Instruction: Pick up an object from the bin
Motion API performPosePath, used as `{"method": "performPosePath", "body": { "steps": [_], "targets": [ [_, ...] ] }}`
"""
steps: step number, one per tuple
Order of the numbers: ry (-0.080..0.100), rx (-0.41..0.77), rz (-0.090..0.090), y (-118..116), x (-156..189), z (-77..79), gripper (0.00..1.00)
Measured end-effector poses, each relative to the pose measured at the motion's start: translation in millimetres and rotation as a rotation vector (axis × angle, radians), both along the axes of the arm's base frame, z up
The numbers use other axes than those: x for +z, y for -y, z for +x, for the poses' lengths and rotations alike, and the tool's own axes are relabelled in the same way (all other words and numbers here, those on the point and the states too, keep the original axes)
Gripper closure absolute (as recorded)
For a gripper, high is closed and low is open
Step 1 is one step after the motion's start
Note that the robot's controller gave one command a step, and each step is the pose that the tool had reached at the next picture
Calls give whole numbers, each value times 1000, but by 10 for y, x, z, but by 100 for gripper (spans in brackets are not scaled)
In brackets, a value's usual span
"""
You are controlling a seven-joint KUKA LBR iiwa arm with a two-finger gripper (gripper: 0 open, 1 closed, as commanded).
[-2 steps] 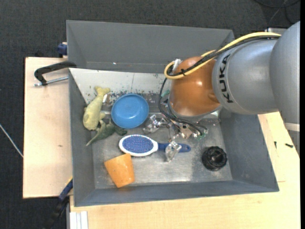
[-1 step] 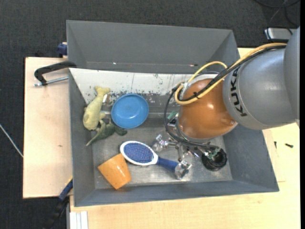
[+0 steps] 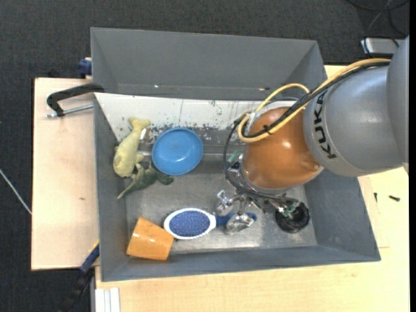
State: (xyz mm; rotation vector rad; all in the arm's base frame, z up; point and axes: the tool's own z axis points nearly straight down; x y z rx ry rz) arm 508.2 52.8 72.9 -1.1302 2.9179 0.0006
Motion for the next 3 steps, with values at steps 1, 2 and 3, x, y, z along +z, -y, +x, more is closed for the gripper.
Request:
{"method": "performPosePath", "body": {
  "steps": [1,2,3],
  "targets": [
    [-1,-1,-3,-13,562,24,100],
    [0,-3,-2,-27,1170,45,100],
    [-6,-5,-3,-33,1192,54,100]
  ]
}}
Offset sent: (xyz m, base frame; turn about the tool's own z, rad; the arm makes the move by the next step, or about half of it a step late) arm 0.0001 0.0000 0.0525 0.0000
